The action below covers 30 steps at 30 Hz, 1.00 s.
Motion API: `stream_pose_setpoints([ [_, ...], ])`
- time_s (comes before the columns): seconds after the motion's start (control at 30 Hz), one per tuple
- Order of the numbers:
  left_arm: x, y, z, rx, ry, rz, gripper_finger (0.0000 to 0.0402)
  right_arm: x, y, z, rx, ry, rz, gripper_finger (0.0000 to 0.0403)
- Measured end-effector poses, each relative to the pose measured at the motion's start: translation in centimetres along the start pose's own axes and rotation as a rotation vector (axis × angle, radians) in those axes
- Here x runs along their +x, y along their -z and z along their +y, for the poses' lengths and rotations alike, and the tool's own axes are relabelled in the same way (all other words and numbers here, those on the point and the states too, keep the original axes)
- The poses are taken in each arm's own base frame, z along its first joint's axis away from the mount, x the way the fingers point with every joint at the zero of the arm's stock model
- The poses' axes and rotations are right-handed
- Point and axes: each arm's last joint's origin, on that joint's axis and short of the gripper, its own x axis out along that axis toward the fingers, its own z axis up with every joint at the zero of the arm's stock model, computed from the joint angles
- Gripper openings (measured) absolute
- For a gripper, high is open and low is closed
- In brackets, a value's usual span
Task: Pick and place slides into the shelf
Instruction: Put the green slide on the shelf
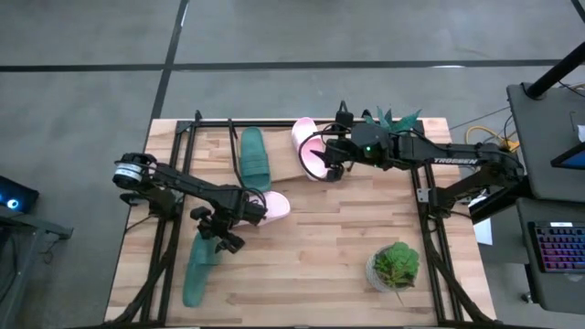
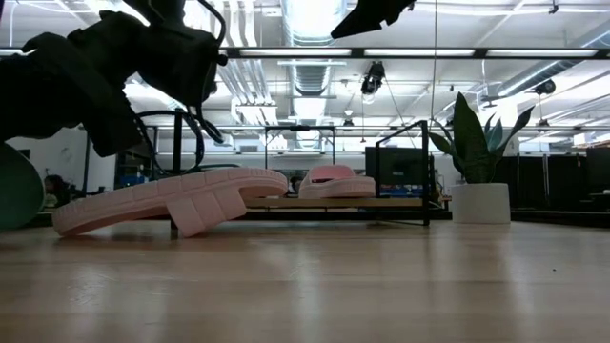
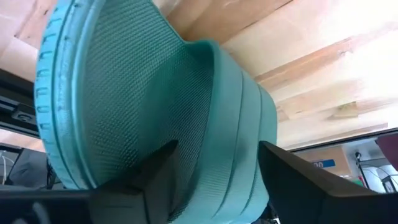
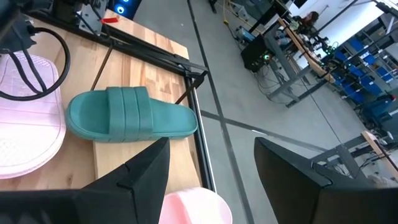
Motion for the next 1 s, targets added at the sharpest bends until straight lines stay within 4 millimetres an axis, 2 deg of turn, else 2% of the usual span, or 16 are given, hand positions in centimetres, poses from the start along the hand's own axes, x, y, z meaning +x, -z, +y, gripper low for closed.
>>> stream_pose_setpoints([
  [0.13, 0.2, 0.0, 0.1, 0.021, 0.017, 0.036, 0.0148, 0.0, 0.0, 0.0, 0.000, 0.000, 0.000, 0.0224],
  [0.33, 0.3, 0.1, 0.2, 0.081, 0.035, 0.067, 0.0023, 0.0, 0.0, 0.0, -0.013, 0.003, 0.002, 0.0224],
  [0.37, 0.3, 0.1, 0.1, 0.092, 0.039, 0.065, 0.0013, 0.0, 0.0, 0.0, -0.015, 0.008, 0.004, 0.0224],
  [0.5, -0.6, 0.7, 0.0, 0.153, 0.058, 0.024, 0.0006, -0.1, -0.1, -0.4, -0.012, 0.090, 0.045, 0.0224],
  [0.63, -2.6, 2.2, 0.0, 0.205, 0.082, -0.099, 0.0003, -0.5, -0.2, -0.9, -0.005, 0.150, 0.064, 0.0224],
  [0.8, -5.8, 5.3, 0.3, 0.222, 0.150, -0.301, 0.0002, -1.3, -0.6, -1.4, 0.010, 0.163, 0.039, 0.0224],
  [1.0, -9.2, 10.0, 1.3, 0.279, 0.246, -0.573, 0.0001, -2.8, -1.0, -2.2, 0.073, 0.184, -0.001, 0.0224],
])
